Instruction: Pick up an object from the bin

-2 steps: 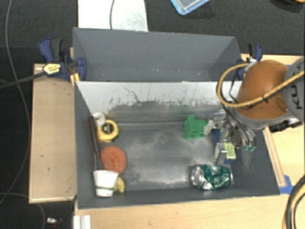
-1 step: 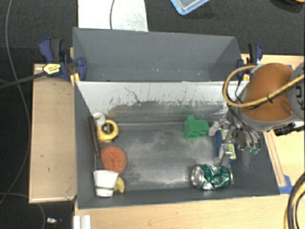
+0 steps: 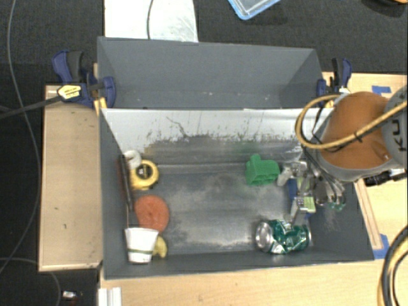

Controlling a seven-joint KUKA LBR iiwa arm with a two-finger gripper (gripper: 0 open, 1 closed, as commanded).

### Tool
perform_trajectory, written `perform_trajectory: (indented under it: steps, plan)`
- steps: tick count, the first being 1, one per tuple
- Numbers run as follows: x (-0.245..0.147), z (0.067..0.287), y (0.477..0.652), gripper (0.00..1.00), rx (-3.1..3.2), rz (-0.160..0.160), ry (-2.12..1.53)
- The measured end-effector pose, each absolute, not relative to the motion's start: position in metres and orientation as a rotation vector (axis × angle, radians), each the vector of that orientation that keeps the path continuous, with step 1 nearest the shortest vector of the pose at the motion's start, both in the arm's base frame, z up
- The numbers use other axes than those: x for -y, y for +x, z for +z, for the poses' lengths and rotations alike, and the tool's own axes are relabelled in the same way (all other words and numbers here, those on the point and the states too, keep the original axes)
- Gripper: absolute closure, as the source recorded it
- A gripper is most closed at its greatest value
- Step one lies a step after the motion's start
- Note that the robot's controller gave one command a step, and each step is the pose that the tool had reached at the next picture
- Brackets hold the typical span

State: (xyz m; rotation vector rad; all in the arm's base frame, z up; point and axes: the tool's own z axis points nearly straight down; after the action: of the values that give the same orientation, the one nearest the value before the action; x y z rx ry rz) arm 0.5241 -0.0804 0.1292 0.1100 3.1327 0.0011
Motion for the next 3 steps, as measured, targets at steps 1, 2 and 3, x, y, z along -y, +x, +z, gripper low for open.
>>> perform_trajectory:
  steps: [1,2,3]
  plan:
    - [0.083,0.156,0.537,0.0,-3.133,0.0,-0.121]
    - [0.087,0.156,0.534,0.0,-3.117,-0.003,-0.034]
    - [0.098,0.135,0.52,0.0,-3.137,0.003,-0.026]
